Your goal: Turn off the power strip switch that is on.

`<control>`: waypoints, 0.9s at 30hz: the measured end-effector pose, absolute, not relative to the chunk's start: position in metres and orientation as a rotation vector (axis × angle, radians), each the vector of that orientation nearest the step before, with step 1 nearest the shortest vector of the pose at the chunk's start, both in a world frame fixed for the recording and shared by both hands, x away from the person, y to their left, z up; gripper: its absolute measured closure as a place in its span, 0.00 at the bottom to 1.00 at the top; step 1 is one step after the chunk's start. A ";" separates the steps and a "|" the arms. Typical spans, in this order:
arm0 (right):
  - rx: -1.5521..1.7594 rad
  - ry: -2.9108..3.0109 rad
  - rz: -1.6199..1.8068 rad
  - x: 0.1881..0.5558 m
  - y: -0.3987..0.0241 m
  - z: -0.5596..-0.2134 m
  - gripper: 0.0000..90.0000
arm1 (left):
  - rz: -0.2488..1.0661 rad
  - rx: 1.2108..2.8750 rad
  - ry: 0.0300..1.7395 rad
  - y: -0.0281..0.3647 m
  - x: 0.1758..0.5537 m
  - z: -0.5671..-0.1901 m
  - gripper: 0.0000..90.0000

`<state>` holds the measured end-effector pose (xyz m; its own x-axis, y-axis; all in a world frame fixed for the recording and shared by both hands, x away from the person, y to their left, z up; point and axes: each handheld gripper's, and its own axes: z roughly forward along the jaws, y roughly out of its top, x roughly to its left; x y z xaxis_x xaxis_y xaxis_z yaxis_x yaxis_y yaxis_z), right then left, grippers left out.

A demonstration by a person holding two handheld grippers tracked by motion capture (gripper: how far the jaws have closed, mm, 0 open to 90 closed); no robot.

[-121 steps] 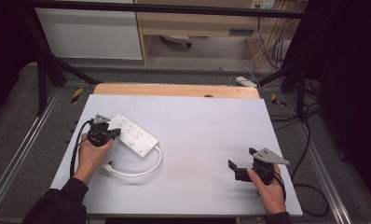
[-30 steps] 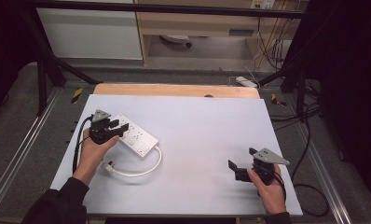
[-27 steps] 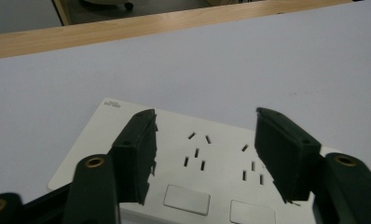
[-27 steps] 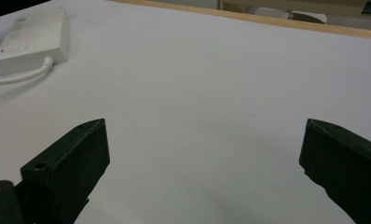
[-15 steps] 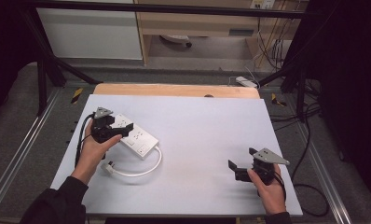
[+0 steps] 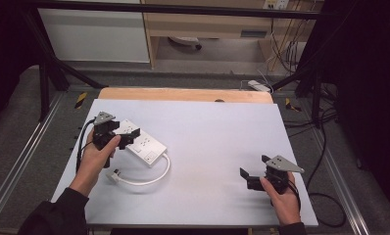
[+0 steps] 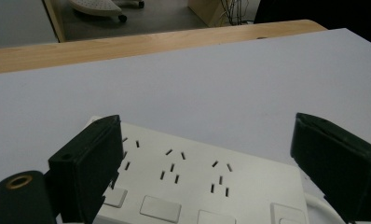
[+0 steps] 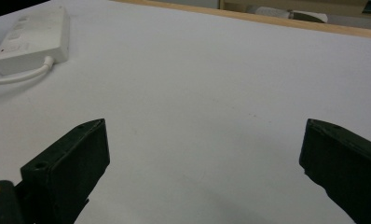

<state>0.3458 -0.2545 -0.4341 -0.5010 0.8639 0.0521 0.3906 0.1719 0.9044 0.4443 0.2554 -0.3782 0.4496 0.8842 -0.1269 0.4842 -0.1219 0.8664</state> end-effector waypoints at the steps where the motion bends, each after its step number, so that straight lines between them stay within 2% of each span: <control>1: 1.181 1.973 1.297 0.346 -0.254 -0.434 0.02 | 0.536 1.765 1.174 0.256 0.442 -0.378 0.10; 27: 1.182 1.976 1.292 0.346 -0.253 -0.434 0.02 | 0.554 1.749 1.125 0.278 0.387 -0.355 0.09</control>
<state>0.3457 -0.2534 -0.4343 -0.5007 0.8641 0.0518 0.3936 0.1740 0.9027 0.3872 0.2781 -0.3546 0.4738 0.8733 -0.1131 0.4432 -0.1255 0.8876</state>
